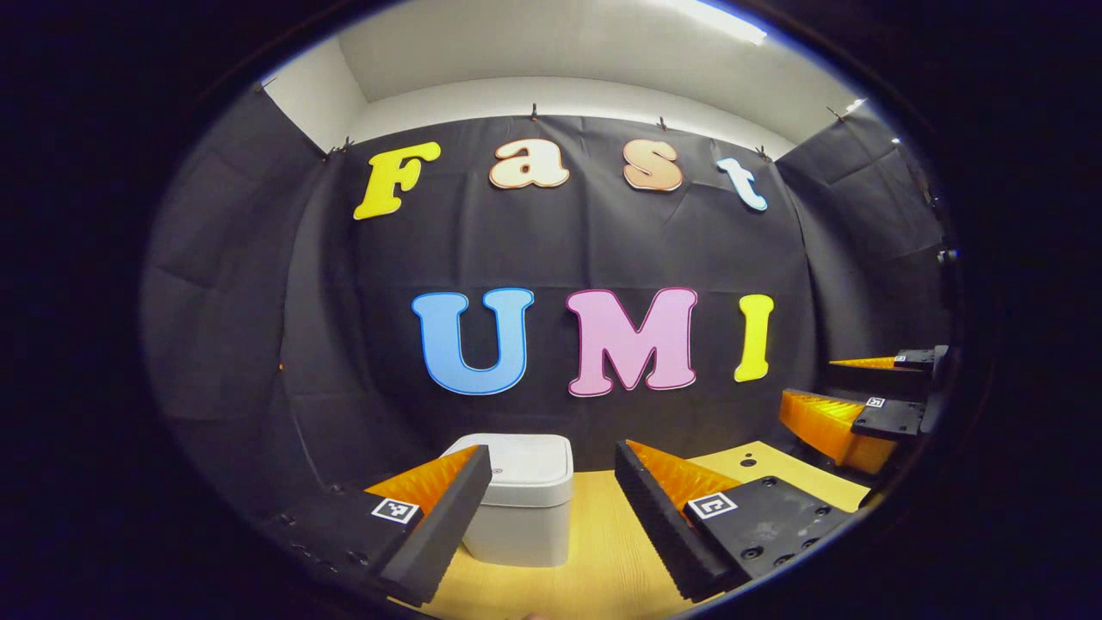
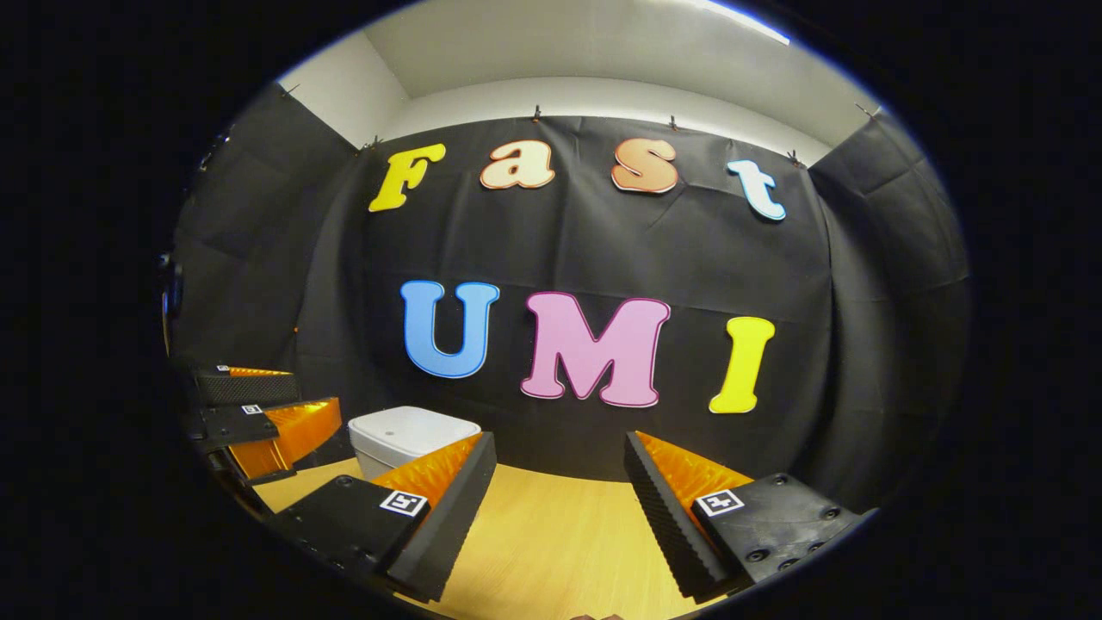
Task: Press the lid of the desktop garbage bin to open it, pick up the crumpled paper on the desktop and throw it into the bin, then pick up the pop can on the desktop and drop it into the bin, and finally close the garbage bin lid.
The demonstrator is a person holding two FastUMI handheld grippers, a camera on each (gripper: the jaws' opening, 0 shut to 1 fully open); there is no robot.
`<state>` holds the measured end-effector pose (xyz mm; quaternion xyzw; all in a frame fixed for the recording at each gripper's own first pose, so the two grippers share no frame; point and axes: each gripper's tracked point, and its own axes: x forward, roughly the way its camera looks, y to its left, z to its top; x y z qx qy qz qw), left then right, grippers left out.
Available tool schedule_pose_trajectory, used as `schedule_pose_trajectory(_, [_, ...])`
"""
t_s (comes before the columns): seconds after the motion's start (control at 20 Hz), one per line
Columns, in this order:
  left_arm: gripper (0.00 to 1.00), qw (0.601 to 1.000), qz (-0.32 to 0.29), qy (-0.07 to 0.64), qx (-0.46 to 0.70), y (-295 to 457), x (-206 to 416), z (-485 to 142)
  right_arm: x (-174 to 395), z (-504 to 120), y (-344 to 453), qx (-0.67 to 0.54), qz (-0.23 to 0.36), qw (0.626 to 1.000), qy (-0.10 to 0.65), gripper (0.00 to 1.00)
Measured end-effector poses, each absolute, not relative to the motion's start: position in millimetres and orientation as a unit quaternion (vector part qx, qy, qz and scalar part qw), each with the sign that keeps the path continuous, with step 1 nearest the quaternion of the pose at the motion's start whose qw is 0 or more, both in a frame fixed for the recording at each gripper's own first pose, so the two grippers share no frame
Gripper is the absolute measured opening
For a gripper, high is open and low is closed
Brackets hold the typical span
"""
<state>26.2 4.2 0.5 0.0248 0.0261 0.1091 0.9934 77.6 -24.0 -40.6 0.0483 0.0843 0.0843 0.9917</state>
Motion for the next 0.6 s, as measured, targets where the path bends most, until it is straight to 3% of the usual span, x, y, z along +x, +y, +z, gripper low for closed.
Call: schedule_pose_trajectory(0.6, [0.97,0.992,0.123,0.016,0.023,7.5,17.8,10.2,69.8,-36.1,-16.0,0.060,0.100,0.990,0.082,0.96])
